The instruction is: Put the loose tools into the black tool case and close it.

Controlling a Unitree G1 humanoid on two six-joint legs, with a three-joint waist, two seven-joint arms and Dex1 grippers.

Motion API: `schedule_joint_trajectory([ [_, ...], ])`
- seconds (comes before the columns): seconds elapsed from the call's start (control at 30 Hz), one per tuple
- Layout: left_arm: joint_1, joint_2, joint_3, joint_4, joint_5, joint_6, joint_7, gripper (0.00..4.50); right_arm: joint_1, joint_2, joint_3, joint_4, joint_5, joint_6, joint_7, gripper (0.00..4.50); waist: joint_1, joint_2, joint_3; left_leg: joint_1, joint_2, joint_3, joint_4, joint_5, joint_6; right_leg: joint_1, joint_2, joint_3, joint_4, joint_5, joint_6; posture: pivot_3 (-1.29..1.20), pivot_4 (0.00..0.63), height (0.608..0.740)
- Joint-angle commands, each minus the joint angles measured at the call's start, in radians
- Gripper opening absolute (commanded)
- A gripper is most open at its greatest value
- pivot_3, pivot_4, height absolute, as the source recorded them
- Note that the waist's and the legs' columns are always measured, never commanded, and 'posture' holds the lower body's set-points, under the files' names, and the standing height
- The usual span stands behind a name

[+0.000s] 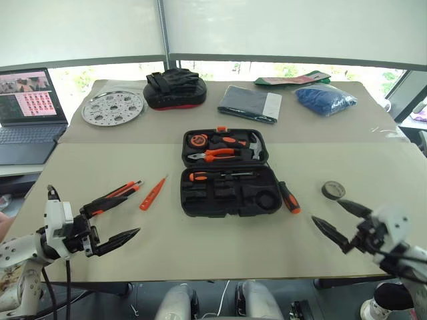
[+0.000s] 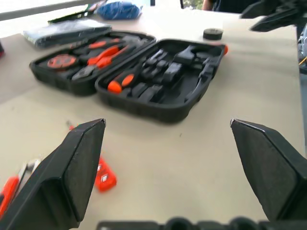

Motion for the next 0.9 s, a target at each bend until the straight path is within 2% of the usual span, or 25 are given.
schedule_joint_trajectory([
  [0.03, -0.032, -0.005, -0.059, -0.086, -0.031, 0.035, 0.025, 4.49, -0.133, -0.079, 0.107, -0.017, -0.008, 0.228, -0.038, 4.5, -0.003, 0.0, 0.0, 0.0, 0.0, 0.0, 0.0, 0.0, -0.001, 0.0, 0.002, -0.001, 0.0, 0.001, 0.002, 0.0, 0.15, 0.74],
  [0.2, -0.061, -0.011, -0.122, -0.134, -0.023, 0.052, 0.049, 4.49, -0.272, -0.115, 0.233, 0.031, -0.062, 0.357, -0.065, 4.5, -0.008, 0.0, 0.0, -0.001, 0.0, 0.0, -0.002, 0.001, -0.002, -0.002, 0.004, -0.001, -0.001, 0.002, 0.004, 0.0, 0.15, 0.74],
  [0.47, -0.093, -0.007, -0.173, -0.148, -0.023, 0.061, 0.066, 4.49, -0.431, -0.046, 0.37, 0.156, -0.156, 0.332, -0.089, 4.5, -0.012, -0.001, 0.0, -0.002, 0.0, 0.0, -0.002, 0.003, -0.006, -0.002, 0.005, -0.001, -0.002, 0.002, 0.005, 0.0, 0.15, 0.74],
  [0.57, -0.098, -0.004, -0.181, -0.145, -0.019, 0.063, 0.062, 4.5, -0.458, -0.023, 0.379, 0.196, -0.192, 0.326, -0.112, 3.75, -0.014, -0.001, 0.0, -0.002, 0.0, 0.001, -0.002, 0.003, -0.006, -0.001, 0.005, -0.001, -0.002, 0.002, 0.005, 0.0, 0.15, 0.74],
  [0.7, -0.105, -0.004, -0.186, -0.147, -0.024, 0.067, 0.066, 4.5, -0.466, -0.02, 0.36, 0.22, -0.216, 0.314, -0.124, 2.34, -0.013, -0.001, 0.0, -0.002, 0.0, 0.001, -0.002, 0.003, -0.007, -0.001, 0.005, -0.001, -0.002, 0.002, 0.005, 0.0, 0.15, 0.74],
  [0.83, -0.109, -0.009, -0.183, -0.152, -0.036, 0.074, 0.076, 4.5, -0.455, -0.033, 0.306, 0.229, -0.221, 0.236, -0.114, 1.14, -0.012, -0.001, 0.0, -0.002, -0.001, 0.001, -0.002, 0.003, -0.007, -0.001, 0.004, -0.001, -0.002, 0.002, 0.005, 0.0, 0.15, 0.74],
  [0.9, -0.111, -0.015, -0.176, -0.154, -0.044, 0.079, 0.09, 4.5, -0.453, -0.054, 0.269, 0.234, -0.215, 0.153, -0.071, 1.09, -0.012, -0.001, 0.001, -0.002, 0.0, 0.001, -0.002, 0.003, -0.007, -0.001, 0.005, -0.001, -0.003, 0.002, 0.005, 0.0, 0.15, 0.74],
])
